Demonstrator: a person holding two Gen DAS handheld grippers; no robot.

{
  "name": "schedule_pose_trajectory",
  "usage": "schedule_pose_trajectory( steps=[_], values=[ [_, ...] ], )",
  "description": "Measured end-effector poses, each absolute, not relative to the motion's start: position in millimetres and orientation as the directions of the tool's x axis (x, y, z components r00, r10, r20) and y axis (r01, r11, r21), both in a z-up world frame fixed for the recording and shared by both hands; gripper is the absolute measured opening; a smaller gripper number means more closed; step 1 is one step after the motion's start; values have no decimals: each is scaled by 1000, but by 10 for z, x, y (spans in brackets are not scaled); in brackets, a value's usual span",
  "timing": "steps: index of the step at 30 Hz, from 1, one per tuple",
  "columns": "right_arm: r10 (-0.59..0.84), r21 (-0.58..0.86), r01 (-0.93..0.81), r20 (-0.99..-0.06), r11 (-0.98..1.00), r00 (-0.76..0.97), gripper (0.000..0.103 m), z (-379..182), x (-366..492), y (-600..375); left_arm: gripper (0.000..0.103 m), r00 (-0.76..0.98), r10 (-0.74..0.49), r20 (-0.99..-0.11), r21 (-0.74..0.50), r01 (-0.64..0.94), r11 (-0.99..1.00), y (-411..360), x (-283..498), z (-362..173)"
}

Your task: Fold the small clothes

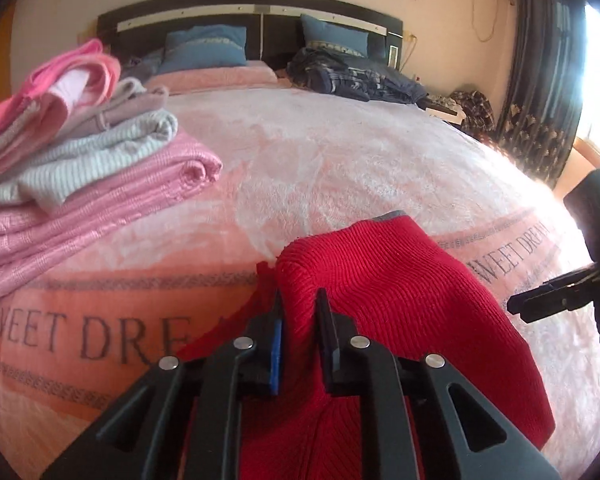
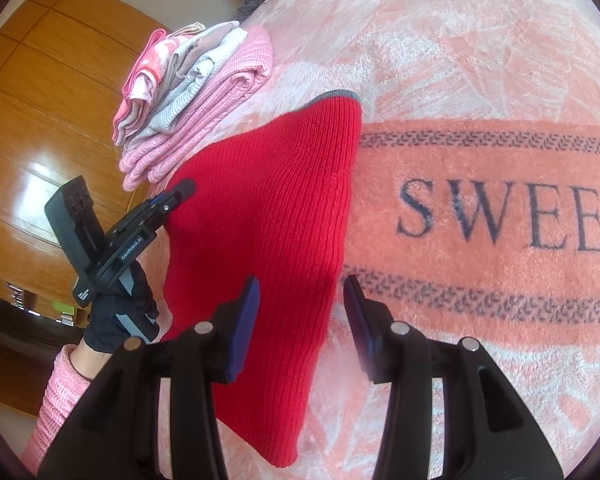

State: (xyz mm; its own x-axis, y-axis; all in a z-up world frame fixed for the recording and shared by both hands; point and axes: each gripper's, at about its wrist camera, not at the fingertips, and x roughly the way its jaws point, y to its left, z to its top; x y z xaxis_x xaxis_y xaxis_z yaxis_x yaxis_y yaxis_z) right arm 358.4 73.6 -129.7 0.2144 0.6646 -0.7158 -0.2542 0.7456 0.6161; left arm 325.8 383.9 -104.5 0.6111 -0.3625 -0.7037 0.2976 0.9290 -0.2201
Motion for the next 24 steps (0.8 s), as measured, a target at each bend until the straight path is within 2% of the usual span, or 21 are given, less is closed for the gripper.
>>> schedule_pose_trajectory(
  steps=[2, 5, 8, 11, 15, 18, 24],
  values=[
    [662, 613, -257, -720, 747, 208, 45, -1308, 3569, 742, 30, 616, -365, -698, -288, 226, 931, 4017, 3292, -1107],
    [659, 609, -260, -723, 750, 206, 46, -1314, 3563, 725, 47, 612, -353, -708, -320, 168, 932, 4234, 3284, -1106],
    [674, 629, -247, -711, 737, 200, 46, -1327, 3579, 701, 47, 627, -379, -681, -359, 165, 919, 4317, 3165, -992],
    [673, 623, -262, -713, 737, 197, 46, -1303, 3577, 758, 47, 602, -455, -657, -403, 230, 886, 4226, 3011, -901],
    [646, 593, -269, -737, 758, 196, 45, -1293, 3589, 871, 47, 529, -498, -687, -406, 289, 867, 3943, 2946, -987],
    [618, 574, -246, -766, 781, 176, 41, -1412, 3594, 900, 47, 472, -473, -744, -392, 266, 881, 3871, 2990, -1261],
    [643, 608, -220, -748, 763, 163, 45, -1485, 3586, 831, 47, 472, -550, -689, -524, 200, 828, 4063, 3036, -1297]
  ],
)
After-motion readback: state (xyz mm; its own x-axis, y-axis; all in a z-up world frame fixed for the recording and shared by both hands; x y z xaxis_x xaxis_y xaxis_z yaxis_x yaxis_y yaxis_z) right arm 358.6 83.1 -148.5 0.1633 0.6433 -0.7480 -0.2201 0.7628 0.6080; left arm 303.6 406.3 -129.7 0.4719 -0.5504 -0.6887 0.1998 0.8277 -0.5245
